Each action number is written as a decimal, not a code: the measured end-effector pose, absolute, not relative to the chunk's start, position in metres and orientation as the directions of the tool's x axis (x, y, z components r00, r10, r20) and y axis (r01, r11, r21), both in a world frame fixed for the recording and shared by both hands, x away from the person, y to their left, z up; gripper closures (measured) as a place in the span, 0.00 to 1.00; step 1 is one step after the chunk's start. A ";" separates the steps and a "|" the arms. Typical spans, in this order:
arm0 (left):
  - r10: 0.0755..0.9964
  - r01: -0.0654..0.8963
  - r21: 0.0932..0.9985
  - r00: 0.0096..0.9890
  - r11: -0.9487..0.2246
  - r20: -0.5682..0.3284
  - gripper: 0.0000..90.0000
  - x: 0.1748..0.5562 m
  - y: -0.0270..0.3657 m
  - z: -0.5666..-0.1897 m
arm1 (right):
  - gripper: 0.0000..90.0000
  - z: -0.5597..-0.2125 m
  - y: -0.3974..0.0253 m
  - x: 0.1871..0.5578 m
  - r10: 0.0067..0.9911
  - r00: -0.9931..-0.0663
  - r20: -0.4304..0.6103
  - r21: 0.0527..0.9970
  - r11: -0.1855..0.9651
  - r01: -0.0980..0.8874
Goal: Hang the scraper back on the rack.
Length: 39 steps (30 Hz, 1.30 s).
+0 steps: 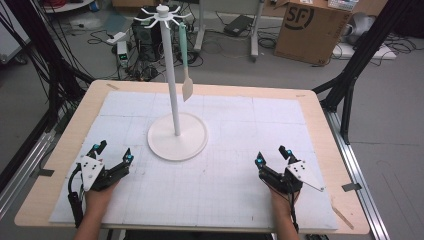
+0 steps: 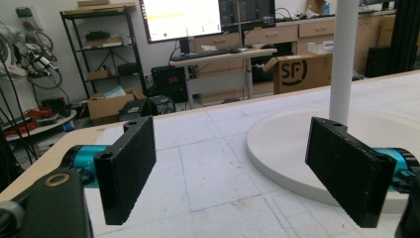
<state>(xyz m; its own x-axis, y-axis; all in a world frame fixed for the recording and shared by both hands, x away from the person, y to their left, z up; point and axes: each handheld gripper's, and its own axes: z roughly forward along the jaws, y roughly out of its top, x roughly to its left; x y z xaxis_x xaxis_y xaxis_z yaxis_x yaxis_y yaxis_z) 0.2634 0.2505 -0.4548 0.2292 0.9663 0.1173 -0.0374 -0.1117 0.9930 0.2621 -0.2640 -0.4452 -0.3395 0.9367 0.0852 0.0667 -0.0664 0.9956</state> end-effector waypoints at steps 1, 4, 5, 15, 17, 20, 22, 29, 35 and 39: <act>0.966 -0.036 0.993 0.230 -0.111 0.116 0.23 0.263 0.251 -0.455 | 0.20 -0.446 -0.264 0.262 0.937 -0.339 0.085 0.995 -0.065 0.069; 0.966 -0.037 0.993 0.229 -0.112 0.117 0.23 0.263 0.250 -0.455 | 0.20 -0.447 -0.264 0.263 0.935 -0.345 0.083 0.995 -0.060 0.079; 0.966 -0.037 0.993 0.229 -0.112 0.117 0.23 0.263 0.250 -0.455 | 0.20 -0.447 -0.263 0.263 0.935 -0.346 0.081 0.995 -0.057 0.079; 0.968 -0.016 0.994 0.223 -0.111 0.112 0.23 0.265 0.250 -0.454 | 0.19 -0.448 -0.265 0.262 0.934 -0.347 0.088 0.995 -0.069 0.067; 0.968 -0.019 0.994 0.224 -0.112 0.113 0.23 0.265 0.250 -0.454 | 0.19 -0.448 -0.265 0.261 0.933 -0.349 0.083 0.996 -0.066 0.060; 0.967 -0.023 0.992 0.224 -0.121 0.123 0.23 0.264 0.250 -0.454 | 0.19 -0.448 -0.266 0.262 0.933 -0.348 0.086 0.996 -0.072 0.053; 0.966 -0.029 0.992 0.224 -0.126 0.129 0.23 0.264 0.249 -0.455 | 0.19 -0.449 -0.266 0.262 0.930 -0.357 0.092 0.995 -0.075 0.060; 0.966 -0.032 0.991 0.224 -0.128 0.131 0.23 0.263 0.249 -0.455 | 0.19 -0.449 -0.265 0.262 0.929 -0.361 0.084 0.996 -0.068 0.056; 0.965 -0.033 0.991 0.226 -0.129 0.133 0.23 0.263 0.249 -0.455 | 0.19 -0.449 -0.264 0.262 0.926 -0.367 0.088 0.996 -0.070 0.062; 0.964 -0.035 0.990 0.227 -0.134 0.138 0.23 0.263 0.248 -0.455 | 0.19 -0.449 -0.265 0.263 0.925 -0.371 0.085 0.996 -0.067 0.061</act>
